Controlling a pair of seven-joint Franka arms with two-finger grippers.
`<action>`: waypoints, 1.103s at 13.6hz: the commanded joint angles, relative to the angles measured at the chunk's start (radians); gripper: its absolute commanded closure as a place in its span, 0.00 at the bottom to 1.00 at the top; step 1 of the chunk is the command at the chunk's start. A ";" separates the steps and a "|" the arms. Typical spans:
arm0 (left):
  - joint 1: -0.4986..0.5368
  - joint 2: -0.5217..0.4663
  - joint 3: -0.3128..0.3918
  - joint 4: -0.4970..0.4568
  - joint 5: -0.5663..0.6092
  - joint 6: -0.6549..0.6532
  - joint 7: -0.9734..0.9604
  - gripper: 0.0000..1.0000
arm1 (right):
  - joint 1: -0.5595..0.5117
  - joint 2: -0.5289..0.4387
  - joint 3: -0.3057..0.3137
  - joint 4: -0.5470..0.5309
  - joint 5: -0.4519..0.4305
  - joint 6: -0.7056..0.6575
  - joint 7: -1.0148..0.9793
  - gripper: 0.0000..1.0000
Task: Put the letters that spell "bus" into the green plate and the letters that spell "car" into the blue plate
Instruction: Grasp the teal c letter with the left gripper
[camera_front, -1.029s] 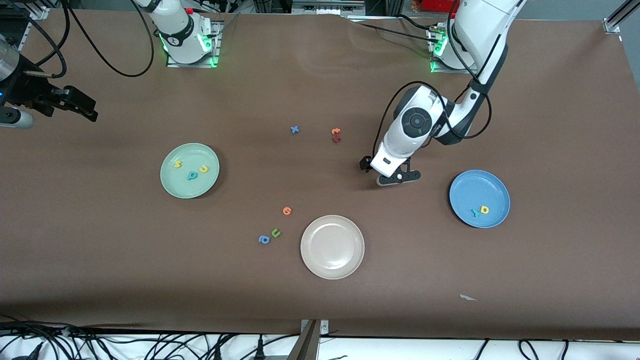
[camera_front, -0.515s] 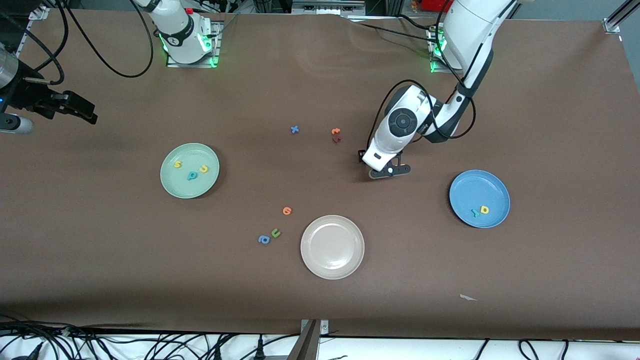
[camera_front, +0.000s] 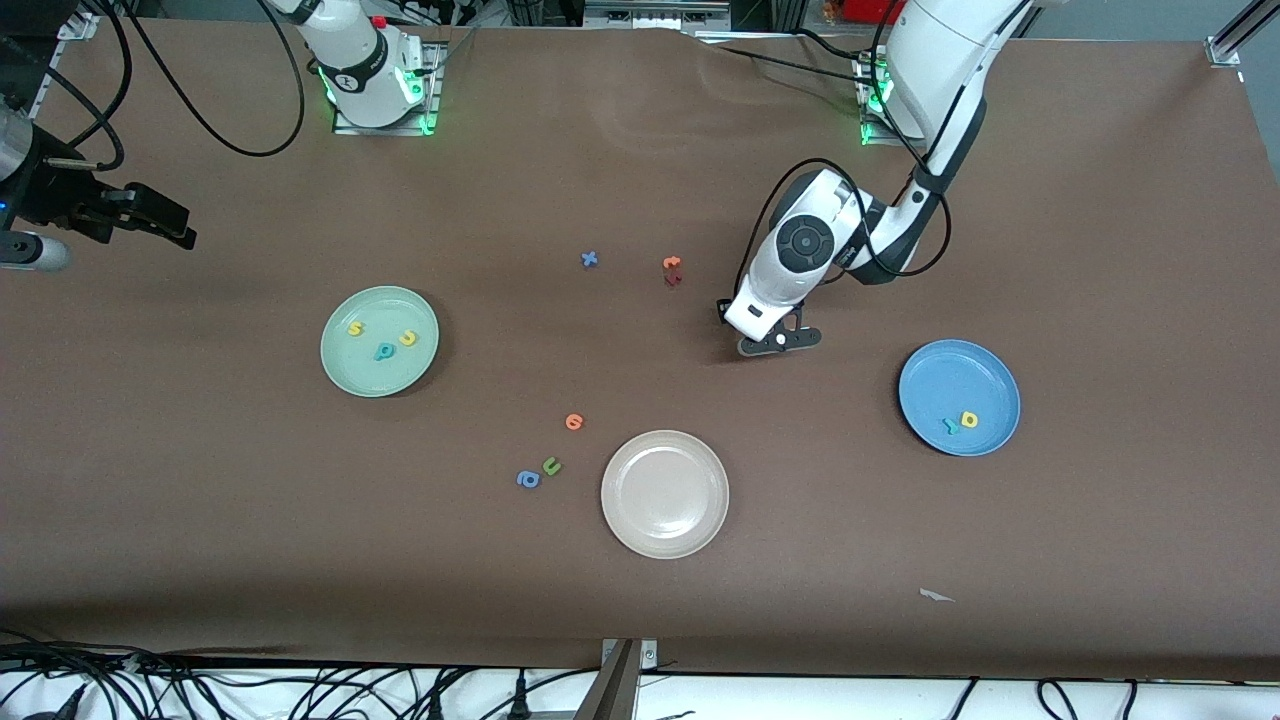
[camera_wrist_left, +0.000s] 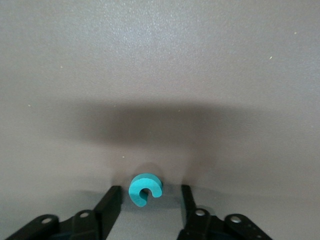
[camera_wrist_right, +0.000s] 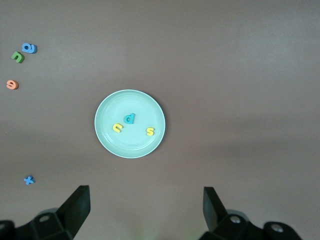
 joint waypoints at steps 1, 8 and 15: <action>-0.013 0.014 0.016 0.000 0.003 0.016 0.005 0.55 | -0.008 -0.008 0.008 -0.001 0.005 0.003 -0.016 0.00; -0.005 0.024 0.024 0.002 0.032 0.016 0.007 0.65 | -0.005 0.003 0.008 0.017 0.005 0.005 -0.016 0.00; 0.013 0.014 0.027 0.003 0.035 0.010 0.034 0.72 | -0.005 0.009 0.008 0.025 0.009 -0.001 -0.019 0.00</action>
